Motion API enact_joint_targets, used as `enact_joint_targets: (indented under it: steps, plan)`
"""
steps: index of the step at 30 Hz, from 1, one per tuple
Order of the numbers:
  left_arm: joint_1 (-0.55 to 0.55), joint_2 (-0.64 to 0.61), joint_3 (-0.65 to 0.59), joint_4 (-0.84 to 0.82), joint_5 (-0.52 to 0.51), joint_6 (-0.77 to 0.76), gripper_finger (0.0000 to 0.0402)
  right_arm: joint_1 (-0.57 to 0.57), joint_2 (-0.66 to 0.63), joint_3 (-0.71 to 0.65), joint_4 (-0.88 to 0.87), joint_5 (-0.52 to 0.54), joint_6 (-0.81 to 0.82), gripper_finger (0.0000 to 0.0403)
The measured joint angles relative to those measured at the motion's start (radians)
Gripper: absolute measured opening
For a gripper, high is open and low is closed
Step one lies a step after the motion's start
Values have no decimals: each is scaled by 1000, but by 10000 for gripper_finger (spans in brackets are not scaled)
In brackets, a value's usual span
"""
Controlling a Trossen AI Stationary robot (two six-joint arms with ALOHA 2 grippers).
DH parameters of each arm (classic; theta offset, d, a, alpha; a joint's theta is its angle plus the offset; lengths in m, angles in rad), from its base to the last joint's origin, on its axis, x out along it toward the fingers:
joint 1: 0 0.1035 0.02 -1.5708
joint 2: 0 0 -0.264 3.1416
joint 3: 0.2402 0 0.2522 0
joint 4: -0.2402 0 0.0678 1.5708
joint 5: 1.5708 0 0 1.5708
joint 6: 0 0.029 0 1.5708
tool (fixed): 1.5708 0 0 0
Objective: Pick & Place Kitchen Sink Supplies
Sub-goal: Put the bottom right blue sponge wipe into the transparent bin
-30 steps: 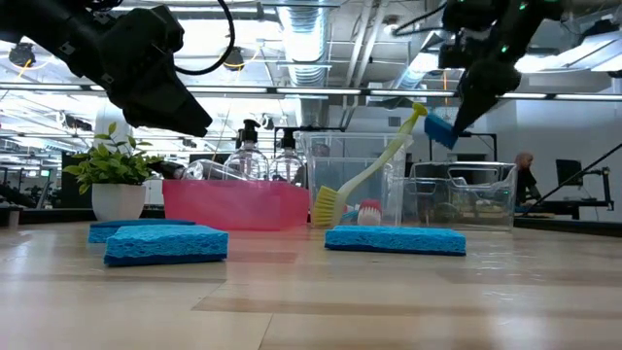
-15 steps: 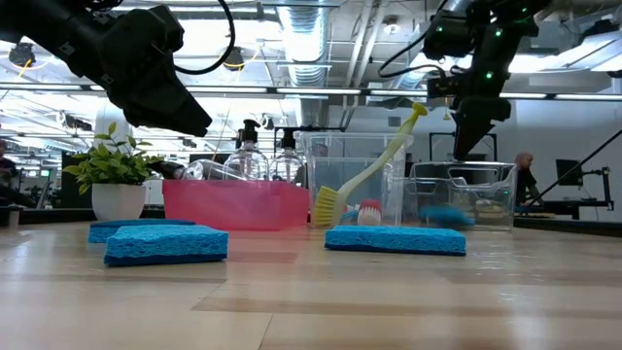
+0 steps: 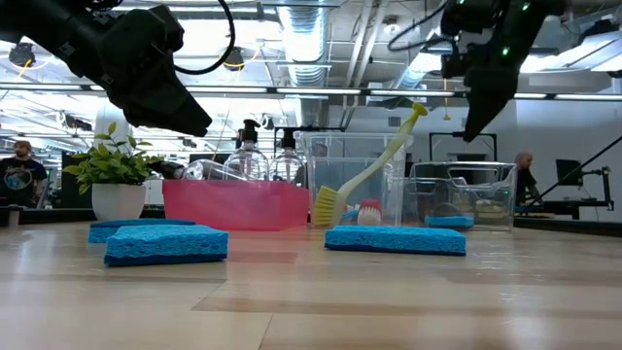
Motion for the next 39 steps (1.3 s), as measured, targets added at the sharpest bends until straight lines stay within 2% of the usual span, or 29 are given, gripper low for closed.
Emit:
enact_joint_targets:
  steps: [6,10,16,19,24,32,39]
  plan:
    - [0,0,0,0,0,0,199,158,-54,0,48,-14,130,113]
    - [0,0,0,0,0,0,199,291,-51,0,115,-60,210,113]
    - [0,0,0,0,0,-5,199,526,38,0,321,-59,239,113]
    - [0,0,0,0,0,-7,199,603,113,0,440,-56,280,113]
    - [0,0,0,1,0,-7,199,672,242,0,562,-57,341,114]
    - [0,0,0,1,0,-37,199,719,433,0,670,-86,465,114]
    - [0,0,0,2,16,-45,199,770,575,1,837,-86,488,128]
